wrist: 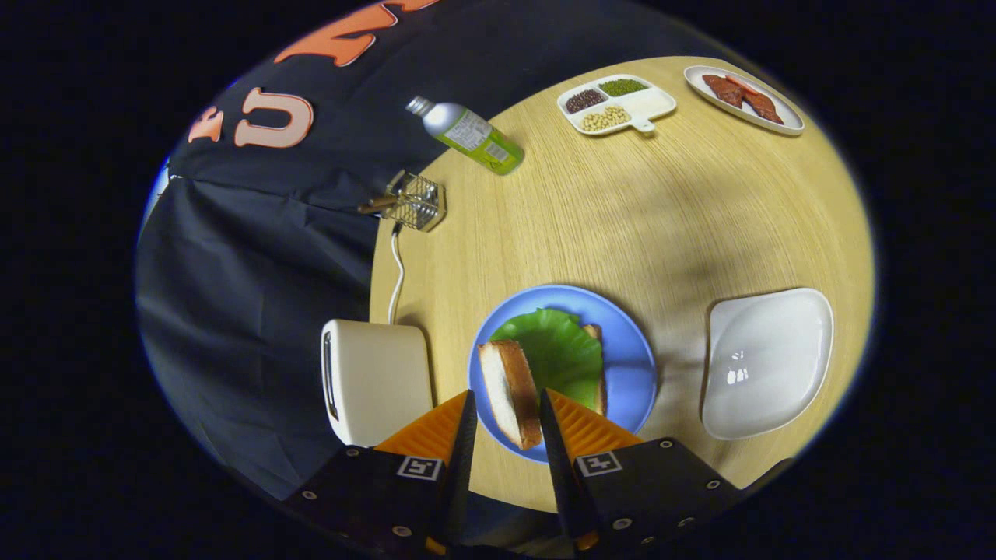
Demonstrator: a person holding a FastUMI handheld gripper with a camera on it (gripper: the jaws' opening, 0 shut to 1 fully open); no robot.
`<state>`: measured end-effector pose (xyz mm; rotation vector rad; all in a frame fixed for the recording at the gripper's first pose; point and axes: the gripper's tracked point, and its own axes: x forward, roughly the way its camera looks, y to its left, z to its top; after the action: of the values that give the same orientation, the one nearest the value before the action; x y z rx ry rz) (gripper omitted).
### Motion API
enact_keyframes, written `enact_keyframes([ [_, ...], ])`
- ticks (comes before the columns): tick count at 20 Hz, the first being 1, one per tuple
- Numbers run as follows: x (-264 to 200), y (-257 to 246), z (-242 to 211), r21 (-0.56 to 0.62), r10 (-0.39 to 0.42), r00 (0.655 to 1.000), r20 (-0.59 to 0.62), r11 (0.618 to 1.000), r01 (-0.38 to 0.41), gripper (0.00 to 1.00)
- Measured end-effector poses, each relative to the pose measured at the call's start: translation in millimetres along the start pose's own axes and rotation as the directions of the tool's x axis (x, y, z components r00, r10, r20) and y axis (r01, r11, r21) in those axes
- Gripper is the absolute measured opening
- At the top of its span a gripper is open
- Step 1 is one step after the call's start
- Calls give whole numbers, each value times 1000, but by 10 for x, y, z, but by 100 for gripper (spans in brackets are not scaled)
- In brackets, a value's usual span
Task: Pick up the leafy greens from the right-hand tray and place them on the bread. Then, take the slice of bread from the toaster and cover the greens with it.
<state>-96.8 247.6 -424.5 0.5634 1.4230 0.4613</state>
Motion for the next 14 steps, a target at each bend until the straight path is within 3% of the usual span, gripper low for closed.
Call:
enact_keyframes([
  [6, -717, 335, 562, -129, 14, 978, 207, 992, 13, 57],
  [11, -1406, 673, 1009, -241, 39, 911, 411, 968, 68, 66],
  [14, -1794, 804, 1123, -287, 43, 871, 489, 951, 113, 81],
])
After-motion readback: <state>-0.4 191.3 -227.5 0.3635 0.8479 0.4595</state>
